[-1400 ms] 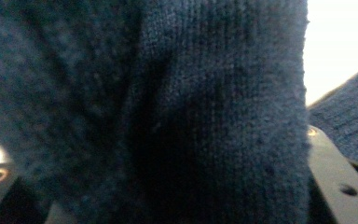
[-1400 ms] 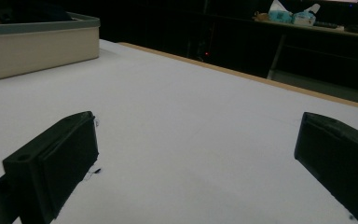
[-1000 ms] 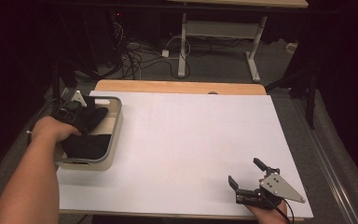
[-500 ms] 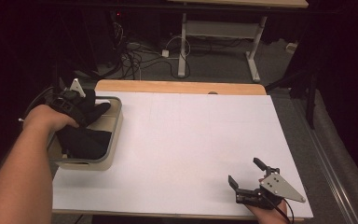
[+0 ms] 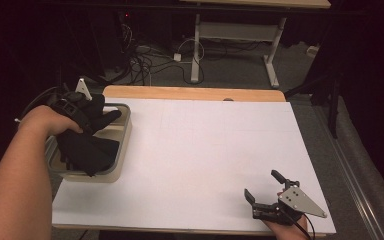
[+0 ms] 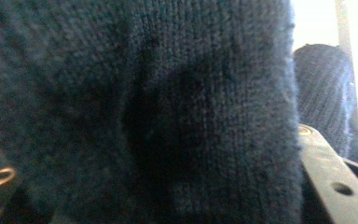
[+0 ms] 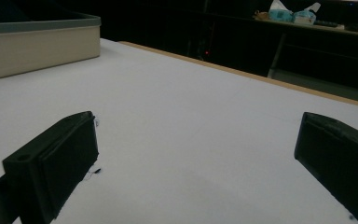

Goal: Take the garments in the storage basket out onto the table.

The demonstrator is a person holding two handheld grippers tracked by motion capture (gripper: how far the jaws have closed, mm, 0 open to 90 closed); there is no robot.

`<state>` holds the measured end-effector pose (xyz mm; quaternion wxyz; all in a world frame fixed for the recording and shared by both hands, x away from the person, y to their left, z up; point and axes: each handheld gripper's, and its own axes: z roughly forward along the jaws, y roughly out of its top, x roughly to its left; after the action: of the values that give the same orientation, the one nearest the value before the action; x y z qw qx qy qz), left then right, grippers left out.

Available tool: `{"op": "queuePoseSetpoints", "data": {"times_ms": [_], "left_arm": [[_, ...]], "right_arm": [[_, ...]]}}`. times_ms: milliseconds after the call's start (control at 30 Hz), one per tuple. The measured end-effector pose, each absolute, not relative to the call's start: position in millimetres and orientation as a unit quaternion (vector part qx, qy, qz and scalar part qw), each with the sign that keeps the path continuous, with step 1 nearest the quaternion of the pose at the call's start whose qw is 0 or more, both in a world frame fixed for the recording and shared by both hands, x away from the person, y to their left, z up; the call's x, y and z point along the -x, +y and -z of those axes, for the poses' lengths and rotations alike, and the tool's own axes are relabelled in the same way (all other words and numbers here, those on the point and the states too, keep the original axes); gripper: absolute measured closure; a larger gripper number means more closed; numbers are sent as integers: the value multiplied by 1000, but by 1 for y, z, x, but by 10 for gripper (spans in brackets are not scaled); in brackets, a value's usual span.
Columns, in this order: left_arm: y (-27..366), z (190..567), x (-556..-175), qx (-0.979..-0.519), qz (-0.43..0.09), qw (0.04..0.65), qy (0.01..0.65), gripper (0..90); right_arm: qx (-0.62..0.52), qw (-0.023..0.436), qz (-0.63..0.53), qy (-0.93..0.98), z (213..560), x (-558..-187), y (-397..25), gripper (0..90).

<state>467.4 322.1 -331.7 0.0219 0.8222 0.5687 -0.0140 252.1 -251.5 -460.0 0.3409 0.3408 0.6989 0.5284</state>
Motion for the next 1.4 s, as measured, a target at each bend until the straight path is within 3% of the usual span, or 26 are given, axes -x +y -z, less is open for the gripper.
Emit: {"op": "queuePoseSetpoints", "data": {"times_ms": [1067,1400], "left_arm": [[279,286,-455,-841,4,23,540,500],[246,271,-454,-854,-3,30,519,498]], "right_arm": [[-339,343,-527,700,461,-252,-251,2],[-340,343,-527,699,460,-252,-250,2]]}}
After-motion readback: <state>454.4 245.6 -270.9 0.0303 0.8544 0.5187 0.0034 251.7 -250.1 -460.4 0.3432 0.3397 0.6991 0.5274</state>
